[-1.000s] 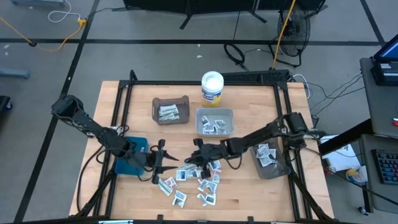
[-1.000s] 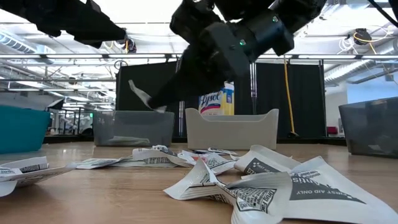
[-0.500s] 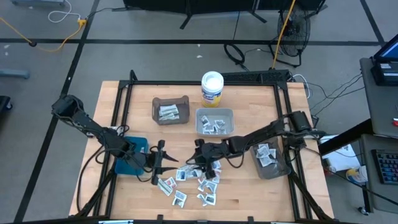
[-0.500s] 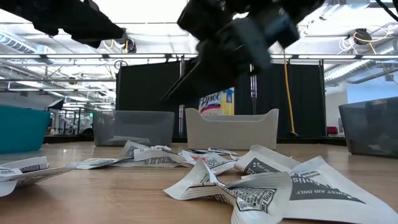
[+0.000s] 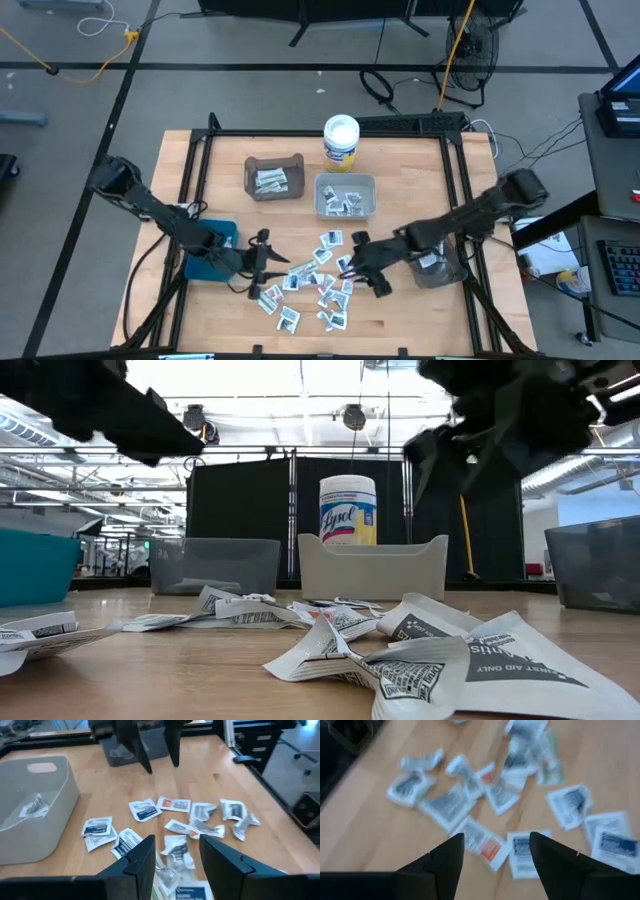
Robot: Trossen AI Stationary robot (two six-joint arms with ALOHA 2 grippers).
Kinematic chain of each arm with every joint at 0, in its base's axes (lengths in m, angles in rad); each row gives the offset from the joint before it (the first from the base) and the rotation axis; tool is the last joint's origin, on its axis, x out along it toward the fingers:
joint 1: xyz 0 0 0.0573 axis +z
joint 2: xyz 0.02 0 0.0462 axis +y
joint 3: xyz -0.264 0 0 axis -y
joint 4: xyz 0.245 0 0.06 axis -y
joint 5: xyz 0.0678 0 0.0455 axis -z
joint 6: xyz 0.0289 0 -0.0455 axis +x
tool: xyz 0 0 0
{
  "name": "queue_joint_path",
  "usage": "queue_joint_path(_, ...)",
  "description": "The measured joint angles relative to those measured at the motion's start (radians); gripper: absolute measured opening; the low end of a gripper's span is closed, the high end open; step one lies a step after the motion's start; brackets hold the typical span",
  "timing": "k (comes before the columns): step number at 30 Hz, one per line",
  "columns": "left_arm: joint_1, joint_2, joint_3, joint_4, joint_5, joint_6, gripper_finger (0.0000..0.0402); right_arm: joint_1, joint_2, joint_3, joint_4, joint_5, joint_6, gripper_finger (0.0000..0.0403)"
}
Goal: Pick & Place First Aid Supplies
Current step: Put the orange ointment pack into the blue bin
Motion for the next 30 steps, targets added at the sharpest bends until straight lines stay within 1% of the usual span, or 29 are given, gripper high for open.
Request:
queue_joint_path(3,0.026,0.05,0.022,0.017,0.0,-0.008,0.0161,0.03,-0.107,-0.112,0.051,0.102,0.031,0.021)
queue_joint_path(5,0.037,0.073,0.038,0.005,-0.001,-0.012,0.0158,0.043,-0.177,-0.187,0.138,0.14,0.033,0.0207)
queue_joint_path(7,0.049,0.102,0.074,0.0,0.016,-0.013,0.0154,0.048,-0.245,-0.261,0.209,0.15,0.033,0.0206)
queue_joint_path(9,0.056,0.113,0.108,-0.077,0.032,-0.016,0.0149,0.048,-0.301,-0.336,0.294,0.15,0.033,0.0206)
queue_joint_path(11,0.067,0.136,0.169,-0.153,0.046,-0.039,0.0144,0.048,-0.352,-0.409,0.368,0.15,0.029,0.0207)
queue_joint_path(14,0.074,0.165,0.257,-0.311,0.044,-0.06,0.0135,0.048,-0.409,-0.508,0.511,0.15,0.006,0.0207)
queue_joint_path(17,0.081,0.204,0.335,-0.436,0.052,-0.061,0.013,0.048,-0.432,-0.607,0.664,0.15,-0.025,0.0204)
queue_joint_path(19,0.089,0.232,0.384,-0.478,0.076,-0.062,0.0128,0.048,-0.443,-0.672,0.771,0.149,-0.047,0.0204)
queue_joint_path(21,0.096,0.261,0.41,-0.508,0.096,-0.059,0.0127,0.048,-0.442,-0.716,0.86,0.15,-0.068,0.0204)
queue_joint_path(23,0.106,0.3,0.424,-0.495,0.127,-0.039,0.0127,0.048,-0.455,-0.742,0.896,0.148,-0.076,0.0205)
queue_joint_path(26,0.122,0.345,0.421,-0.51,0.171,-0.024,0.0127,0.048,-0.471,-0.745,0.901,0.145,-0.083,0.0205)
queue_joint_path(30,0.144,0.372,0.42,-0.527,0.206,-0.055,0.0127,0.048,-0.48,-0.745,0.882,0.144,-0.085,0.0202)
